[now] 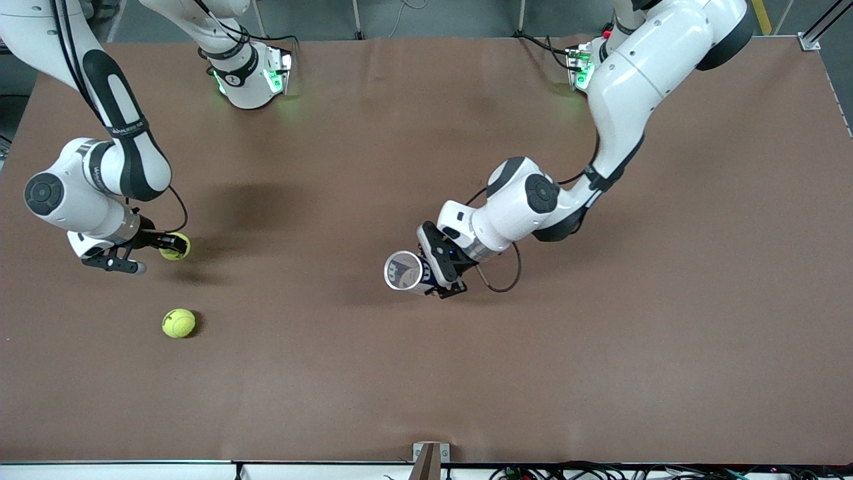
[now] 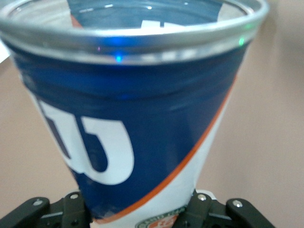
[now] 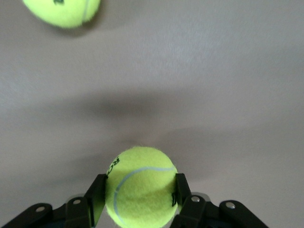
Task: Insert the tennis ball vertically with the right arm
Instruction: 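Grasp the nearer tennis ball with the right gripper while the left gripper carries the can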
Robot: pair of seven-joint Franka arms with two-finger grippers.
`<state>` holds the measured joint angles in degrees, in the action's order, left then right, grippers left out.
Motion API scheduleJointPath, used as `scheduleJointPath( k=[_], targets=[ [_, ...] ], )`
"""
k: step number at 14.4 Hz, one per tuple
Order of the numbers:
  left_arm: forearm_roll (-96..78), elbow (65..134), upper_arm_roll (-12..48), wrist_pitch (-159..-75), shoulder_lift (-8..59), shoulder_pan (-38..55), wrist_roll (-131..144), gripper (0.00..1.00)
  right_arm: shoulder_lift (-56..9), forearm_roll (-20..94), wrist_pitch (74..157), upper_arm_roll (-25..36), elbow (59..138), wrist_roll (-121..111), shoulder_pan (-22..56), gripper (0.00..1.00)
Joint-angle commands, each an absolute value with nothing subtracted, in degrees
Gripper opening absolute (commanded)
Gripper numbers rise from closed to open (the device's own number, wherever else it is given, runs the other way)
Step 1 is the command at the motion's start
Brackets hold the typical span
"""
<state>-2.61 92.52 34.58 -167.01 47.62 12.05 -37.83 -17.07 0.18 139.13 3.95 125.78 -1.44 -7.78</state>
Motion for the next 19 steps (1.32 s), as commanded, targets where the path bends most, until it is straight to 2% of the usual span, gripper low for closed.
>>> scheduleJointPath(
  k=[1,4,9,13,19],
  targets=[
    [-4.75,91.23,34.72,-175.75,51.66,14.5,-37.7,0.67,-14.33,0.62,136.07,3.08,124.64,-0.44,-7.83,0.03],
    [-4.75,91.05,34.72,-184.8,55.36,16.96,-37.62,0.67,-13.01,0.62,129.4,2.99,121.04,4.11,-5.9,0.03],
    [-4.75,90.88,34.72,-192.29,57.74,20.3,-37.62,0.67,-8.88,0.79,120.34,2.9,117.26,18.07,1.13,0.03],
    [-4.66,90.88,34.72,-200.29,60.99,21.88,-37.27,0.67,-7.47,6.76,111.64,2.9,112.08,27.3,6.49,0.03],
    [-4.48,90.97,34.54,-202.06,61.61,22.59,-37.18,0.67,-6.42,6.86,109.95,2.9,108.55,45.59,16.6,0.03]
  ],
)
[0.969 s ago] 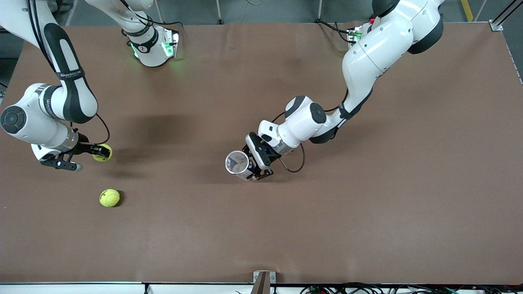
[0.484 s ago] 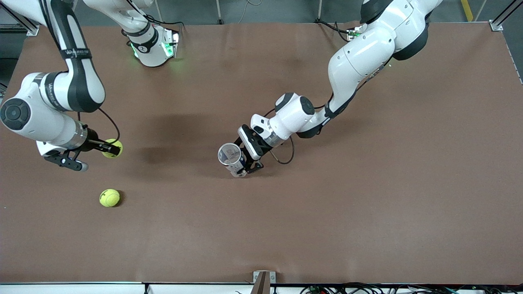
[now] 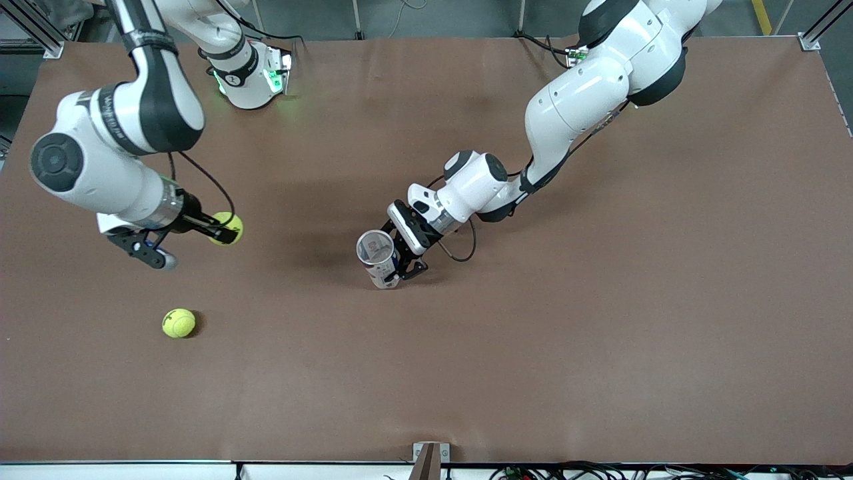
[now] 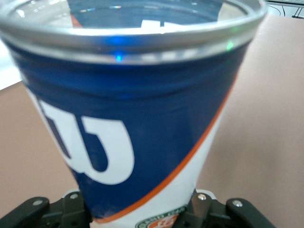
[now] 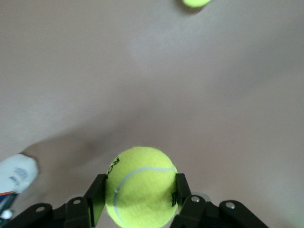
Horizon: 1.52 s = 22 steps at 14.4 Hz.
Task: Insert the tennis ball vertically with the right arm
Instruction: 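Carry the ball with the right gripper over the can's open rim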
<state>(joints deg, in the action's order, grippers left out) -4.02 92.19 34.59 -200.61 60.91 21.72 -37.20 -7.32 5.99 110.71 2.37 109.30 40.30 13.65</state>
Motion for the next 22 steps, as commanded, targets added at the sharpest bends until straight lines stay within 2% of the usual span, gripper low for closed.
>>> scheduleJointPath(
  k=[1,8,17,22],
  targets=[
    [-4.48,90.97,34.54,-202.58,62.22,22.59,-37.18,0.67,-6.59,6.86,109.95,2.9,107.85,48.31,17.92,0.03],
    [-4.39,90.97,34.45,-202.59,62.31,22.68,-37.18,0.66,-7.29,9.05,110.04,2.9,102.4,62.12,24.25,0.02],
    [-4.39,90.88,34.37,-202.59,62.31,23.12,-37.18,0.68,-15.55,12.92,110.04,2.9,89.93,77.42,28.91,0.02],
    [-4.31,90.88,34.37,-202.59,62.31,23.12,-37.18,0.68,-19.51,12.75,110.65,2.99,87.36,82.43,31.55,0.02]
  ],
)
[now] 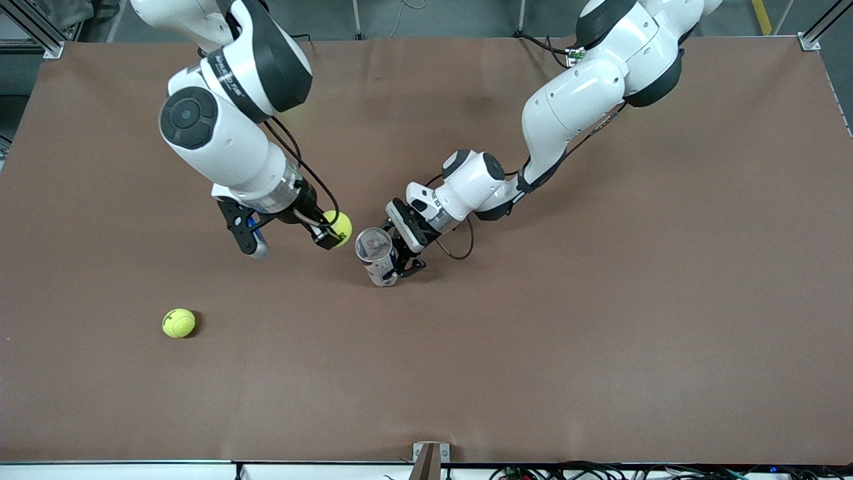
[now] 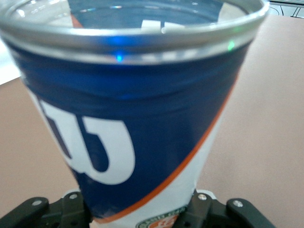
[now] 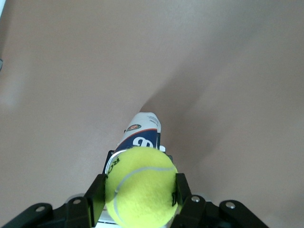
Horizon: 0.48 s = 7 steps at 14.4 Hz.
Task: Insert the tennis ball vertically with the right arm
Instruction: 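Carry the ball with the right gripper over the can's open rim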
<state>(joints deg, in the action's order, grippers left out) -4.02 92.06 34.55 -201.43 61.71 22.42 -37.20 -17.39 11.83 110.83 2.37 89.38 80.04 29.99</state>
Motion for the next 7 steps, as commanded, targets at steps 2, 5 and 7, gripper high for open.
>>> scheduleJointPath(
  k=[2,5,7],
  targets=[
    [-4.22,90.88,34.37,-202.59,62.31,23.12,-37.27,0.68,-20.39,12.48,110.92,2.99,87.36,83.41,32.69,0.02],
    [-4.31,90.88,34.28,-202.59,62.31,23.12,-37.26,0.68,-21.44,12.48,112.32,3.08,86.92,84.81,33.22,0.02],
    [-4.31,90.88,34.28,-202.59,62.31,23.12,-37.18,0.68,-22.58,12.39,113.55,3.08,86.31,84.99,33.66,0.02]
  ],
)
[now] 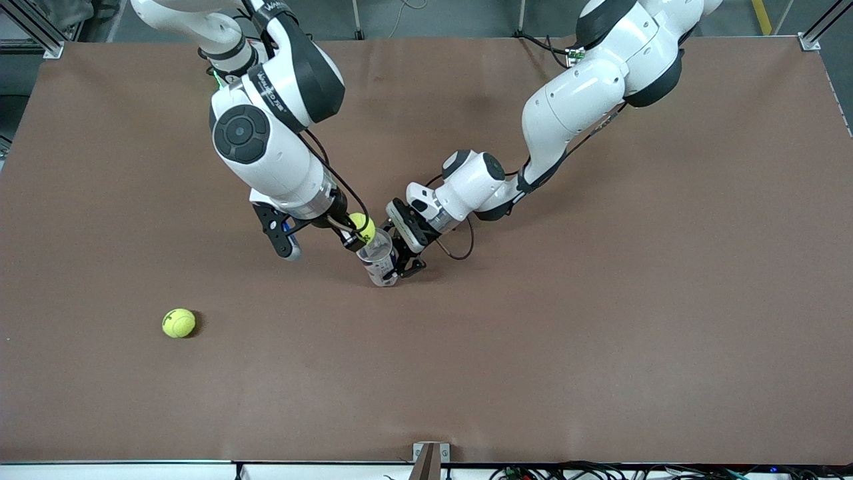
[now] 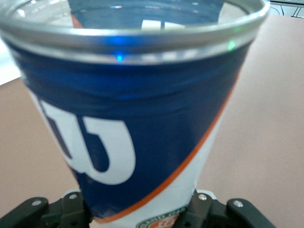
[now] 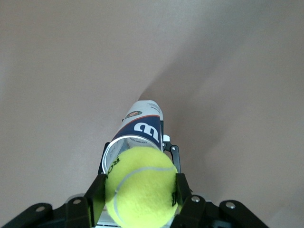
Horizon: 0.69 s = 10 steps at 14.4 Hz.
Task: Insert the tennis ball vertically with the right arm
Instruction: 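Carry the ball with the right gripper over the can's open rim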
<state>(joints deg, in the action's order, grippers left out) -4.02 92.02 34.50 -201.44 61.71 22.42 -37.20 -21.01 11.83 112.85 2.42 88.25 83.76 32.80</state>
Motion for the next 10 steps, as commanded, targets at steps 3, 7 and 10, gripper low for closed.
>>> scheduleJointPath(
  k=[3,7,10],
  targets=[
    [-4.31,90.88,34.28,-202.59,62.31,23.12,-37.26,0.68,-23.81,12.3,114.87,3.08,86.13,85.43,33.75,0.02],
    [-4.31,90.88,34.28,-202.59,62.23,23.12,-37.18,0.68,-25.22,12.13,115.14,3.08,85.08,85.61,33.93,0.02],
    [-4.22,90.88,34.28,-202.59,62.23,23.12,-37.27,0.69,-25.84,12.04,115.14,3.08,84.9,85.69,33.93,0.02]
  ],
)
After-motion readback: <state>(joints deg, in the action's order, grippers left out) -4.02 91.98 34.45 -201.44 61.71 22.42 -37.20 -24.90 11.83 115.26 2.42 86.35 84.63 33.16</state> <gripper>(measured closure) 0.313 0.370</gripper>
